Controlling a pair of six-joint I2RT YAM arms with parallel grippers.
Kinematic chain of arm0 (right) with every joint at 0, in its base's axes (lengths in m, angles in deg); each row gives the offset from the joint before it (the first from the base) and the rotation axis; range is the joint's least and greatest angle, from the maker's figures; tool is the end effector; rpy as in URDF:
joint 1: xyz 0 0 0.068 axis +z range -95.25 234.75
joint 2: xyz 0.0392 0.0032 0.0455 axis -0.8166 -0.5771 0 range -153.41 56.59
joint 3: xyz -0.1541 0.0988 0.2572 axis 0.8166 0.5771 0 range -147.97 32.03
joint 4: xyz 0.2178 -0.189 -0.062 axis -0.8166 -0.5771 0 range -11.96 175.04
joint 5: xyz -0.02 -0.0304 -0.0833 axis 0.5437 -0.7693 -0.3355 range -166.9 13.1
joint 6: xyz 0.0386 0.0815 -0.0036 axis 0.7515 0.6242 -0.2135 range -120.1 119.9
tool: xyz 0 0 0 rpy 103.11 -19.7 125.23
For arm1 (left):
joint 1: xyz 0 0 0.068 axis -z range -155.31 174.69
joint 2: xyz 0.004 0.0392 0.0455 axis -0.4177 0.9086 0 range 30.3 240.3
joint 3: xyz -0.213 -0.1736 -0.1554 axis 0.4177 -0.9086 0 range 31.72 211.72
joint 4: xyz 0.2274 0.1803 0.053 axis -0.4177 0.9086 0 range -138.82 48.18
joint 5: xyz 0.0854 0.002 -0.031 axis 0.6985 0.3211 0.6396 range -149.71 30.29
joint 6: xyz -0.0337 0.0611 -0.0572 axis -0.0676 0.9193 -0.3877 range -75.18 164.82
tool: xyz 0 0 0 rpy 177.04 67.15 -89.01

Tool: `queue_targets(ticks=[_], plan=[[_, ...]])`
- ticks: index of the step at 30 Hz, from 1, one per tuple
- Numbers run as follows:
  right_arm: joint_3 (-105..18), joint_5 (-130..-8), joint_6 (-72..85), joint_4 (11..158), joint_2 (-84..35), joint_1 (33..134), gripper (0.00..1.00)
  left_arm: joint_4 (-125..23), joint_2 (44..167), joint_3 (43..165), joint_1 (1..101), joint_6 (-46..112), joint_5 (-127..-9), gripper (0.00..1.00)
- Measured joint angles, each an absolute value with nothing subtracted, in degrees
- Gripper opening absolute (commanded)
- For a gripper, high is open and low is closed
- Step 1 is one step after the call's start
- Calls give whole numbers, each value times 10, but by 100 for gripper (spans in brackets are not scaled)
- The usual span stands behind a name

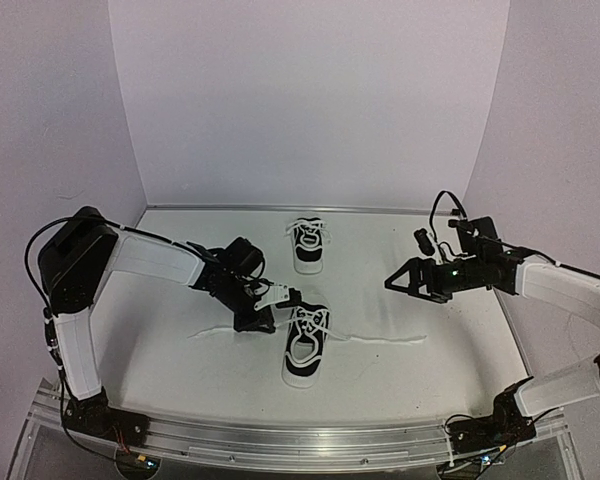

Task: Tie the shoes

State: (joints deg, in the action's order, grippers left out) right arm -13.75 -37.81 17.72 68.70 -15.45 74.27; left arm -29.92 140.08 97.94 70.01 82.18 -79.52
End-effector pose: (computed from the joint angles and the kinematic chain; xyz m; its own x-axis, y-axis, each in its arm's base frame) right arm 0.2692 0.1494 0.2438 -0.8206 -0.0390 -0.5701 -0.4681 0.6181 0.6315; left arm 0.2887 -0.3307 0.1207 -0.0227 0.8350 -0.5497 0.9976 0.0546 0.0417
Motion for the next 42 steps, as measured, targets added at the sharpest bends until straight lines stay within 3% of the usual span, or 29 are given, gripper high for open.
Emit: queue_targets(ticks=[5,17,26,42], plan=[[-143,-371,177,687,-166,743,87,-293,1403,980,700,822,-797,0],[-211,-357,201,723,-237,792,62,-429,1291,916,699,748,-859,0],[-269,-347,243,788,-335,905,56,-539,1282,913,704,697,-902,0],[-303,-322,273,850,-408,945,44,-579,1304,912,725,685,-900,0]])
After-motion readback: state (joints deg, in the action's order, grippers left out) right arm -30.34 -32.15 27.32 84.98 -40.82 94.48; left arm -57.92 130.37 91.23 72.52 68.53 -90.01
